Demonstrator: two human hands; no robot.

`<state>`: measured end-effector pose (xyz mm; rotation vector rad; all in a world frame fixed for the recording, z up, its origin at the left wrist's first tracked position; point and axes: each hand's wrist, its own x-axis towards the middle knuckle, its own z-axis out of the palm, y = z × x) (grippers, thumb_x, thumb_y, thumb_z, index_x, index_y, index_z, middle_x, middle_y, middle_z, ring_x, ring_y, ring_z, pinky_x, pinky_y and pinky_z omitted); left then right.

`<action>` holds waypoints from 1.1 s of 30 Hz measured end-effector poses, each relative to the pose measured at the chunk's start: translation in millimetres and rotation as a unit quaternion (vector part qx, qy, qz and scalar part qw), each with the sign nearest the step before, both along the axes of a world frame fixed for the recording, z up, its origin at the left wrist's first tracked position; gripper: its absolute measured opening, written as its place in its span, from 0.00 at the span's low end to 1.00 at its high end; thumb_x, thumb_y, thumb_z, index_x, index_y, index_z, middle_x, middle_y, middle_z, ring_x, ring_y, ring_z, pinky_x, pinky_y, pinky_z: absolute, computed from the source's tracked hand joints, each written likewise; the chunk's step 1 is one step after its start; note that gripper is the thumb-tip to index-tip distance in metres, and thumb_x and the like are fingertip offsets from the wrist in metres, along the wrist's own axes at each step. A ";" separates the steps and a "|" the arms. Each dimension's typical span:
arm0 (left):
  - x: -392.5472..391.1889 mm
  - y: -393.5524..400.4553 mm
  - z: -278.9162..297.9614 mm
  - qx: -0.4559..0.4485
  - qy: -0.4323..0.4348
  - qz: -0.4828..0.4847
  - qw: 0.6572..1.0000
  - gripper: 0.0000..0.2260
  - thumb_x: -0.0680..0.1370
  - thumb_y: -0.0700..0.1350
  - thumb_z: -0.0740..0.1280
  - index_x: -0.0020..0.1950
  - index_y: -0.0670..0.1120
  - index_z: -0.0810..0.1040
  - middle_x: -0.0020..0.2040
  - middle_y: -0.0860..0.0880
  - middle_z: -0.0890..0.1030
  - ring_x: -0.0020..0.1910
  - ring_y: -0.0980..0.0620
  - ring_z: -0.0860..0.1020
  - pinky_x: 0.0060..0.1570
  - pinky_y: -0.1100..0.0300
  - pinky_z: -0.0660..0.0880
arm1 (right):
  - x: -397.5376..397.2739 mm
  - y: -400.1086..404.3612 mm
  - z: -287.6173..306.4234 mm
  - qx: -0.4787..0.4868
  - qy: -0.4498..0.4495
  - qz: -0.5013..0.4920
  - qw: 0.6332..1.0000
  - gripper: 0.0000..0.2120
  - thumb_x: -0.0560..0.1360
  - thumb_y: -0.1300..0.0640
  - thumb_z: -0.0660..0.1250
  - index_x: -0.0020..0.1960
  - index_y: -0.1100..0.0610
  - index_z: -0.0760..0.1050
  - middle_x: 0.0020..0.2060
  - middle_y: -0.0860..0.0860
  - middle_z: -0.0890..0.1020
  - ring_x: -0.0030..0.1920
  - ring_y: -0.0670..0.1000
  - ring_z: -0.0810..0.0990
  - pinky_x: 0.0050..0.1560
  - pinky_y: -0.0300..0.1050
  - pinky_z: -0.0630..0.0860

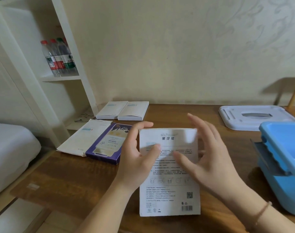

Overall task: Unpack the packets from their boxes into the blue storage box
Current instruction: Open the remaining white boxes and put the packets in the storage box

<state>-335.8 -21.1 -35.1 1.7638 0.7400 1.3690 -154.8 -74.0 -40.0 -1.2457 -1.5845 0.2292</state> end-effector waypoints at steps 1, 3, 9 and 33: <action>1.1 -1.0 0.7 0.011 -0.002 0.007 1.000 0.19 0.73 0.41 0.70 0.62 0.53 0.72 0.51 0.60 0.80 0.50 0.56 0.82 0.36 0.65 0.79 | -3.2 0.7 4.1 0.054 -0.065 -0.053 0.995 0.33 0.68 0.46 0.73 0.71 0.45 0.68 0.70 0.45 0.68 0.63 0.43 0.72 0.54 0.47 0.80; 3.6 -2.5 0.3 0.022 -0.007 0.012 1.000 0.19 0.73 0.41 0.70 0.62 0.53 0.72 0.51 0.60 0.79 0.51 0.55 0.82 0.35 0.65 0.79 | -8.9 2.7 12.1 0.099 -0.144 -0.114 0.978 0.27 0.68 0.44 0.71 0.65 0.52 0.76 0.69 0.49 0.71 0.60 0.47 0.76 0.49 0.44 0.81; 5.8 -3.1 1.3 0.022 -0.008 0.036 0.999 0.19 0.72 0.42 0.71 0.62 0.53 0.73 0.51 0.55 0.79 0.49 0.49 0.82 0.38 0.59 0.81 | -16.7 4.3 17.2 0.104 -0.216 -0.138 0.961 0.23 0.68 0.48 0.73 0.59 0.60 0.80 0.55 0.51 0.82 0.54 0.53 0.81 0.42 0.50 0.83; 6.8 -8.6 2.0 -0.005 0.005 0.074 0.997 0.17 0.73 0.46 0.71 0.60 0.56 0.73 0.49 0.62 0.79 0.48 0.58 0.82 0.32 0.64 0.79 | -4.0 11.9 16.0 0.118 -0.231 -0.113 0.959 0.15 0.71 0.67 0.72 0.57 0.64 0.80 0.55 0.56 0.84 0.55 0.58 0.82 0.48 0.55 0.82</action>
